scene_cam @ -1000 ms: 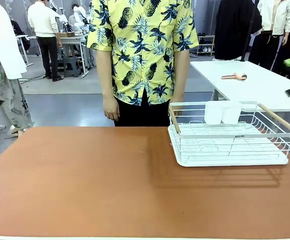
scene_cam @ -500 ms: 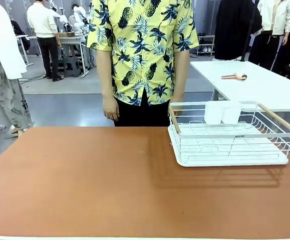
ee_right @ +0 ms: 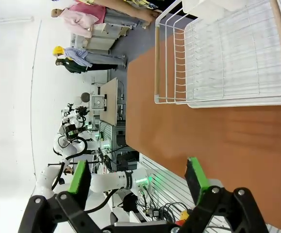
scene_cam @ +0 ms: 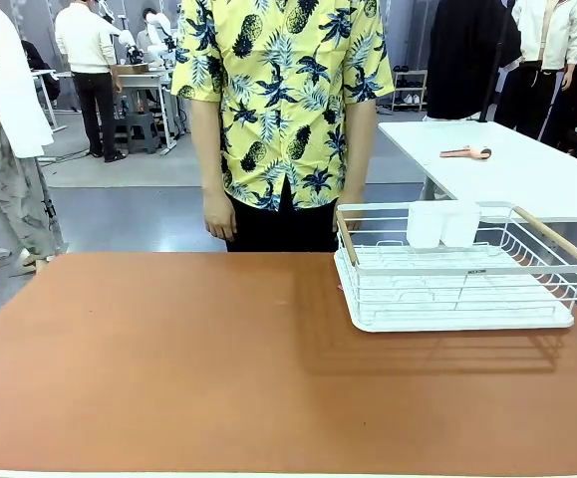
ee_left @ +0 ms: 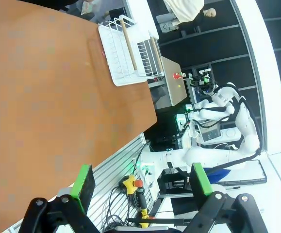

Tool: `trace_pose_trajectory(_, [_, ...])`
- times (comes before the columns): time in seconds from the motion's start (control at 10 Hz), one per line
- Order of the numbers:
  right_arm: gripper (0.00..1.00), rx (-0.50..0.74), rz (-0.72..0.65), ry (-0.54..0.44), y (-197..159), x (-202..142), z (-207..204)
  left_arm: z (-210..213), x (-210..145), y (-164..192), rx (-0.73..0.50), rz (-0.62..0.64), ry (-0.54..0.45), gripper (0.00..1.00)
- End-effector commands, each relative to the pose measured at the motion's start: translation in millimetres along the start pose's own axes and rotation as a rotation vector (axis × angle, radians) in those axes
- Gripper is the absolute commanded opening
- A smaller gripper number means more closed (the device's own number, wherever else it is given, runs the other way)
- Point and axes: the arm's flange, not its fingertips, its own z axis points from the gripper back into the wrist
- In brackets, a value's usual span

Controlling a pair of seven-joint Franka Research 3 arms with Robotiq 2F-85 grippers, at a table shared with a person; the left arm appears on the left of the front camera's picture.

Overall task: Clean the table.
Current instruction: Pick up the Lint Roller when the human hands it over.

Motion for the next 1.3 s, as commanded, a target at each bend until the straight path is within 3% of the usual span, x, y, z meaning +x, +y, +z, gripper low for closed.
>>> trace_pose_trajectory(0.0, [1.00, 0.008, 0.003, 0.000, 5.3, -1.0, 1.0, 2.2, -1.3, 0.0, -0.019, -0.017, -0.013, 1.00])
trace_pose_trajectory(1.2, [1.00, 0.008, 0.003, 0.000, 5.3, -1.0, 1.0, 2.2, -1.3, 0.0, -0.019, -0.017, -0.013, 1.00])
